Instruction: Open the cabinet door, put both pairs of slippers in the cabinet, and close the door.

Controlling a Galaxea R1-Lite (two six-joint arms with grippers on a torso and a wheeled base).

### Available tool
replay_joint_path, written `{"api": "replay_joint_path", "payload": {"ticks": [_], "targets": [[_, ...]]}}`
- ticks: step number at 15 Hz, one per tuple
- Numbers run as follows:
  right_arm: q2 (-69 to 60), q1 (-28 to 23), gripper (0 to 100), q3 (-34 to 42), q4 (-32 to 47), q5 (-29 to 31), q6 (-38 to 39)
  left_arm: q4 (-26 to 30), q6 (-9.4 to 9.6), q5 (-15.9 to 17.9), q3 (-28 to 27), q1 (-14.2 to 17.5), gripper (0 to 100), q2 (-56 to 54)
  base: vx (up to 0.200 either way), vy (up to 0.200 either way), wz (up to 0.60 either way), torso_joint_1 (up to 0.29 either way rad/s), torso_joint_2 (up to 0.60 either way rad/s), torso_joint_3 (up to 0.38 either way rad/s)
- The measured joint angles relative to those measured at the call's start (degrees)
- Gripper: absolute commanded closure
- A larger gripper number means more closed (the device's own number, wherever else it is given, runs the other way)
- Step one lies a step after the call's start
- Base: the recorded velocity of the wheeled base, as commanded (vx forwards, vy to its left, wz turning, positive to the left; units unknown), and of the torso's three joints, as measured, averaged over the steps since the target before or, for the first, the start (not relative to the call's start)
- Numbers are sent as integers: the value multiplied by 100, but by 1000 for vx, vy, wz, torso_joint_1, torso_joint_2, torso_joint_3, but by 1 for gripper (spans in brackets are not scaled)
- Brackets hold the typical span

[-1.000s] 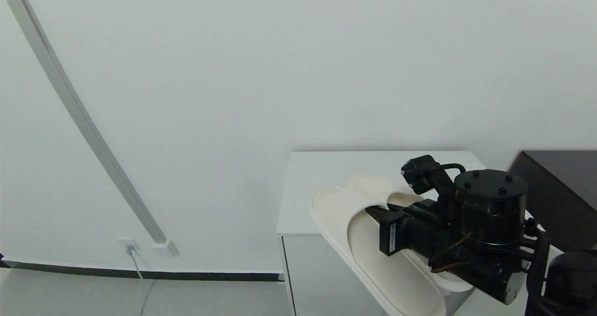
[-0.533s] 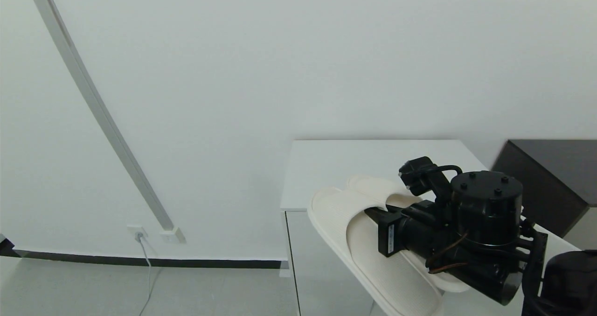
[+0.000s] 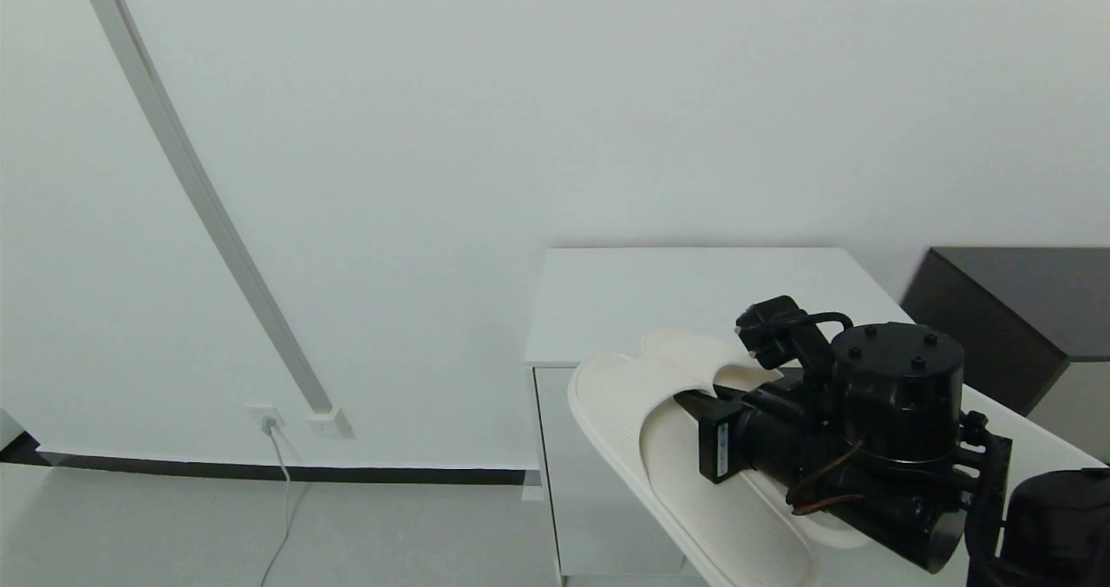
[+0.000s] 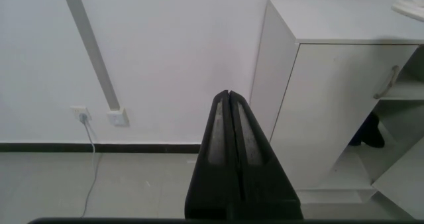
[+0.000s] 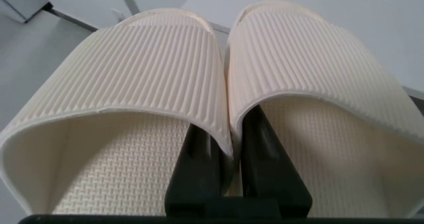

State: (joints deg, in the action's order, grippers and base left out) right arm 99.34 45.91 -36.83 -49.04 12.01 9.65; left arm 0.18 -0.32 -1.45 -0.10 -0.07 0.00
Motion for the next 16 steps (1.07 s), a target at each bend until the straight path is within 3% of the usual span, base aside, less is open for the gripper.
{"api": "replay_joint_path", "payload": {"ticks": [6,16], "targets": [[24,4,100,12,2,2,0,-2,0,-2,0,-2,100,0,0,0,0,0,0,0],[63,4,100,37,-11,15,9,2,7,6,0,0,100,0,0,-200,0,3,3,3]]}}
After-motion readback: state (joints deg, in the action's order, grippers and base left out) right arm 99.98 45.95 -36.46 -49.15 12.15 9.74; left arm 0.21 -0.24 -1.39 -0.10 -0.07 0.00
